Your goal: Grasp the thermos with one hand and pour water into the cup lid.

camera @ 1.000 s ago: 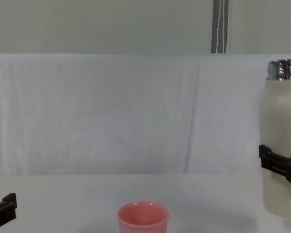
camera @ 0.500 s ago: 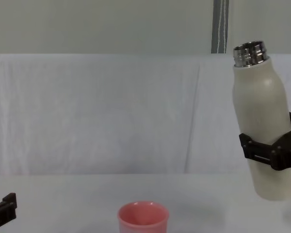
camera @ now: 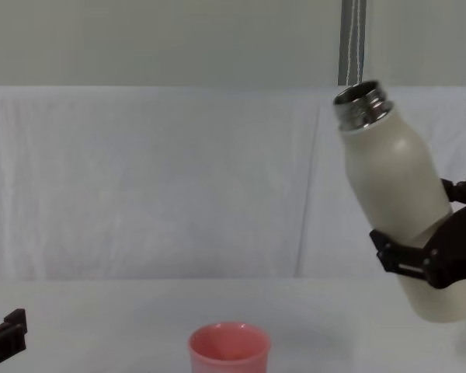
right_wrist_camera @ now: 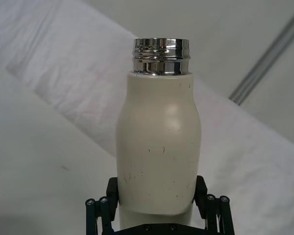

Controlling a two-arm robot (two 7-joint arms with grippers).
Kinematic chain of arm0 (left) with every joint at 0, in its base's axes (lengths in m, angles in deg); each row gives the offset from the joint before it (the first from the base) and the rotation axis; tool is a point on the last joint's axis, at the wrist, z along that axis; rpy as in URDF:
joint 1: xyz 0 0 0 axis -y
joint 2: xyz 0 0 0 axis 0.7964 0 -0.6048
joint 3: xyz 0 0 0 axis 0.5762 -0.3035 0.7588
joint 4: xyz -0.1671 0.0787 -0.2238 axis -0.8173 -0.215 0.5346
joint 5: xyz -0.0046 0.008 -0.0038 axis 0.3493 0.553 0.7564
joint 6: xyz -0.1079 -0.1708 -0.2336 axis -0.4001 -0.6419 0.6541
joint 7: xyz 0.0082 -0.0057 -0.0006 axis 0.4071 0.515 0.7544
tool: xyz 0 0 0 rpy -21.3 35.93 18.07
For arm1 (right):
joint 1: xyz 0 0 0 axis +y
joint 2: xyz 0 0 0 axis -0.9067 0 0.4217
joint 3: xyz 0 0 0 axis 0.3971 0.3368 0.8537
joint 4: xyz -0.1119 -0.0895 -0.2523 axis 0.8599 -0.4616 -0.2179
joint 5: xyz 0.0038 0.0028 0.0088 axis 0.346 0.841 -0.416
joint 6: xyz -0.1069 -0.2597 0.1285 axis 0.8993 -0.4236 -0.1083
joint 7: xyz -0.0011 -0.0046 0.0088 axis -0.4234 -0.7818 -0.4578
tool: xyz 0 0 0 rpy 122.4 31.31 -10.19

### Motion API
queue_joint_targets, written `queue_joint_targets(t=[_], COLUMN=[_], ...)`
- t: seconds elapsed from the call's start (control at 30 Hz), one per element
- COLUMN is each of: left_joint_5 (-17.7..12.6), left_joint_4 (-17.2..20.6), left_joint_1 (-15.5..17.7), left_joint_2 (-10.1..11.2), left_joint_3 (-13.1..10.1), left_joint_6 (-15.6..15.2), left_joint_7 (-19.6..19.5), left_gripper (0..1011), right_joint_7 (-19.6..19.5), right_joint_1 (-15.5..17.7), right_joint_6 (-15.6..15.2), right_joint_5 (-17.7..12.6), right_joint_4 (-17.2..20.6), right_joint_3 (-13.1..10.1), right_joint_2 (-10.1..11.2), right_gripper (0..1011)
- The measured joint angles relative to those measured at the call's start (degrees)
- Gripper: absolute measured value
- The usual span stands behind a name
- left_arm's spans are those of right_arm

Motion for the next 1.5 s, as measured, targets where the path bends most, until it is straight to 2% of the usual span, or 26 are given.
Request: queue_joint_targets(t=[0.27, 0.4, 0.43, 0.5, 0.6, 0.63, 0.73, 0.83, 1.5], left_joint_5=[0.0, 0.0, 0.0, 0.0, 0.0, 0.0, 0.0, 0.0, 0.0], left_joint_4=[0.0, 0.0, 0.0, 0.0, 0.0, 0.0, 0.0, 0.0, 0.0], left_joint_1=[0.0, 0.0, 0.0, 0.0, 0.0, 0.0, 0.0, 0.0, 0.0], left_joint_2=[0.0, 0.0, 0.0, 0.0, 0.0, 0.0, 0.0, 0.0, 0.0], left_joint_3=[0.0, 0.0, 0.0, 0.0, 0.0, 0.0, 0.0, 0.0, 0.0], left_joint_6=[0.0, 0.0, 0.0, 0.0, 0.0, 0.0, 0.0, 0.0, 0.0], left_joint_7=[0.0, 0.0, 0.0, 0.0, 0.0, 0.0, 0.0, 0.0, 0.0], left_gripper=[1001, 1001, 1001, 1001, 1001, 1001, 1001, 1001, 1001], right_joint_7=[-0.2, -0.9, -0.9, -1.5, -2.2, -2.2, -2.9, -3.3, -3.6], right_joint_1=[-0.4, -0.8, -0.8, -1.1, -1.4, -1.4, -1.7, -1.9, -3.1], right_joint_6=[-1.0, -1.4, -1.4, -1.8, -2.4, -2.4, -3.2, -3.7, -6.3], right_joint_5=[5.8, 10.3, 10.3, 13.6, 16.6, 16.6, 20.3, 22.3, 28.8], right_joint_4=[0.6, 0.7, 0.7, 0.7, 0.6, 0.6, 0.2, -0.1, -1.6], right_joint_3=[2.7, 4.8, 4.8, 6.2, 7.4, 7.4, 8.8, 9.7, 12.7], right_joint_2=[1.7, 2.9, 2.9, 3.6, 4.3, 4.3, 5.1, 5.5, 6.8], right_gripper=[950, 950, 950, 950, 950, 950, 950, 950, 950])
